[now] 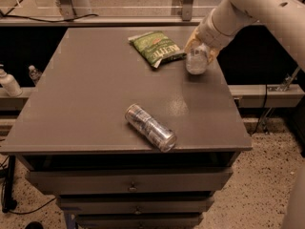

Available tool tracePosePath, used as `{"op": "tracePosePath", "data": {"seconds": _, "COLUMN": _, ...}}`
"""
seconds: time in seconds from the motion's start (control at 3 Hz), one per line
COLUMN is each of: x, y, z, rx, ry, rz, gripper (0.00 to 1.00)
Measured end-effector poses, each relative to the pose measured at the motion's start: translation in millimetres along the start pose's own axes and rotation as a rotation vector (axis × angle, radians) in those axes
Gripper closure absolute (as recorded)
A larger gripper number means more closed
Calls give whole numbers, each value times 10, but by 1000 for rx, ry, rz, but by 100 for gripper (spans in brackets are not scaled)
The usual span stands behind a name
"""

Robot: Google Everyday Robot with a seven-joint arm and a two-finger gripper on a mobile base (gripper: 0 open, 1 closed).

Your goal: Move blue plastic bottle near green jalapeno chip bag

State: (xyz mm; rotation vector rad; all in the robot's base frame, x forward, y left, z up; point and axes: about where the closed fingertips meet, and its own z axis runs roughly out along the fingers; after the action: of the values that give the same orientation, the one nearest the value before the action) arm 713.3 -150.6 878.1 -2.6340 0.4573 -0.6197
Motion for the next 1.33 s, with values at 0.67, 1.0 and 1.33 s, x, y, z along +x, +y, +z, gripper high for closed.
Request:
{"op": "tracePosePath", "data": {"seconds": 0.67, "x": 11, "y": -63, "z": 171, "rx": -5, "ry": -58, "rz": -5, "gripper": 59}}
{"op": "tracePosePath", "data": {"seconds": 1.0, "x": 14, "y": -77, "z": 201, "rx": -7, "ry": -69, "rz": -5, "gripper": 36}}
{"op": "tracePosePath", "data": {"seconds": 1.33, "x": 32, "y": -113, "z": 219, "rx": -3, "ry": -74, "rz": -10, "gripper": 12}}
